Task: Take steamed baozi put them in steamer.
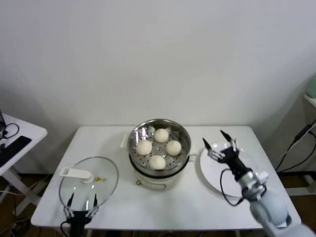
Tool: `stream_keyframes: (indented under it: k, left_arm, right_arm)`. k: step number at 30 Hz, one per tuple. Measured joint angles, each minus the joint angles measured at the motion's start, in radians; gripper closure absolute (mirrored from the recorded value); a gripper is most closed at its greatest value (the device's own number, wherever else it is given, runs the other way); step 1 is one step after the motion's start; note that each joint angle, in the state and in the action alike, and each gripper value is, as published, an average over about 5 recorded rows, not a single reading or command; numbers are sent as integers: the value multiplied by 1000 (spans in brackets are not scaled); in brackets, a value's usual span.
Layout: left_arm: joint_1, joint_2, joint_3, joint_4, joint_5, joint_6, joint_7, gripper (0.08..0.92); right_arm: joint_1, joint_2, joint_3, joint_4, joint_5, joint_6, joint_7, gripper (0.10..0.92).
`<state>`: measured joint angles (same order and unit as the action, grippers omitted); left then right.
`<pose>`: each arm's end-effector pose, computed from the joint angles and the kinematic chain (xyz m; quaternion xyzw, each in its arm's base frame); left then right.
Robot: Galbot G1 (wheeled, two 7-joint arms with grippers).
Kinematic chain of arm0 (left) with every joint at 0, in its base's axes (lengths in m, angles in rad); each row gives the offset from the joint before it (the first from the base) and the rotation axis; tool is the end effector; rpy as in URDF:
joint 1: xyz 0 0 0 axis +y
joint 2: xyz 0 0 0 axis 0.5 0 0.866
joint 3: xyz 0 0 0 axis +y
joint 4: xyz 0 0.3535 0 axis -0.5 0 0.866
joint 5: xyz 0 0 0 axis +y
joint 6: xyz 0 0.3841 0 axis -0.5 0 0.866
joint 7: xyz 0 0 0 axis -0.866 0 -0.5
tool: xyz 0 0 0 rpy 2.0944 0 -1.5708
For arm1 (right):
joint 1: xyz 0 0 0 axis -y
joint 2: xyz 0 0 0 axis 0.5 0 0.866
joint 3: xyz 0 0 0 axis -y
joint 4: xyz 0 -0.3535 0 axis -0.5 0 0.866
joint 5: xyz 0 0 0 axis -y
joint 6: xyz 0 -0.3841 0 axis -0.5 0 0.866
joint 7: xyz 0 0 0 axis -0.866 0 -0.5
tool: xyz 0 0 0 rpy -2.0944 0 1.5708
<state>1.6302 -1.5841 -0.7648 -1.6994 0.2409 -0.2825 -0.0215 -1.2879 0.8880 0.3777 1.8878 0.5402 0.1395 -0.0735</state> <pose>0.1406 0.0869 -0.4586 0.0756 -0.9788 -0.1635 0.0979 0.2995 -0.1063 -0.2947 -0.1938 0.9799 -0.0308 0.0366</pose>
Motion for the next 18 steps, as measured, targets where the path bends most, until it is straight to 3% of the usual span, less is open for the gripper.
stream_keyframes:
  k: [10, 18]
  left_arm:
    - [6, -7, 1, -11, -2, -2, 0, 177]
    - [13, -10, 3, -20, -6, -2, 0, 177]
  right_arm:
    - [-326, 291, 139, 38, -107, 209, -31, 203]
    - [-401, 392, 149, 47, -159, 298, -13, 203]
